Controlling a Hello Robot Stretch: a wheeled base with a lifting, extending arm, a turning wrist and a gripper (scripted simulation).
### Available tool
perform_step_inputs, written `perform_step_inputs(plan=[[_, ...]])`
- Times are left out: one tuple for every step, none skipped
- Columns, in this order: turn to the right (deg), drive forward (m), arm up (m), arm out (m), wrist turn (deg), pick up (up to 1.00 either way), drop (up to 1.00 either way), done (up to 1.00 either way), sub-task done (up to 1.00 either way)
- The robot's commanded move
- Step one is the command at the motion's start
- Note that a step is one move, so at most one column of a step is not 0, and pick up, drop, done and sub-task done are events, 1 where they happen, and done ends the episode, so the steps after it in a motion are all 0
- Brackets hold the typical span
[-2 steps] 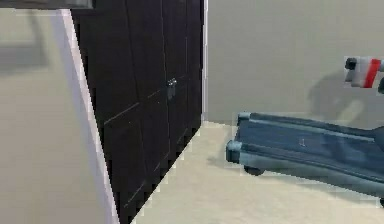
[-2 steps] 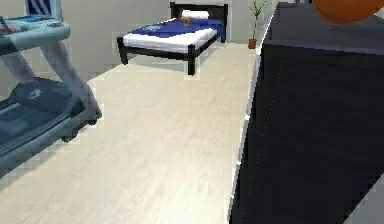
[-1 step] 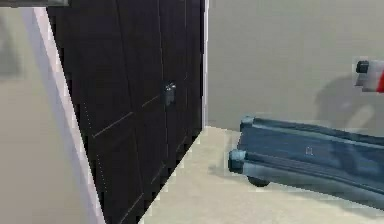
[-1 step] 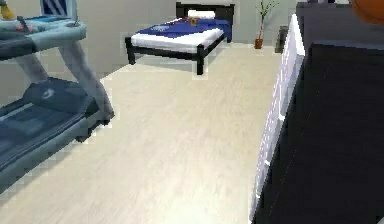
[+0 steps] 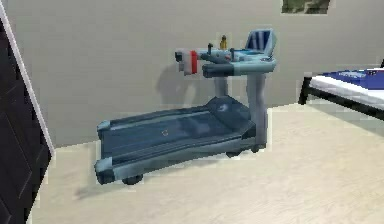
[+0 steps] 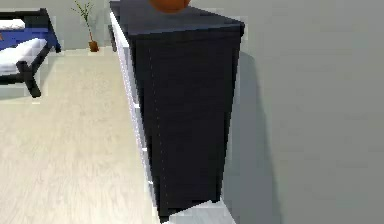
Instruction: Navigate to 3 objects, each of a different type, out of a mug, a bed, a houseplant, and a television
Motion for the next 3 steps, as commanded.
perform_step_inputs(plan=[[24.0, 0.0, 0.0, 0.0, 0.0, 0.0, 0.0, 0.0, 0.0], [0.0, 0.85, 0.0, 0.0, 0.0, 0.0, 0.0, 0.0, 0.0], [45.0, 0.0, 0.0, 0.0, 0.0, 0.0, 0.0, 0.0, 0.0]])
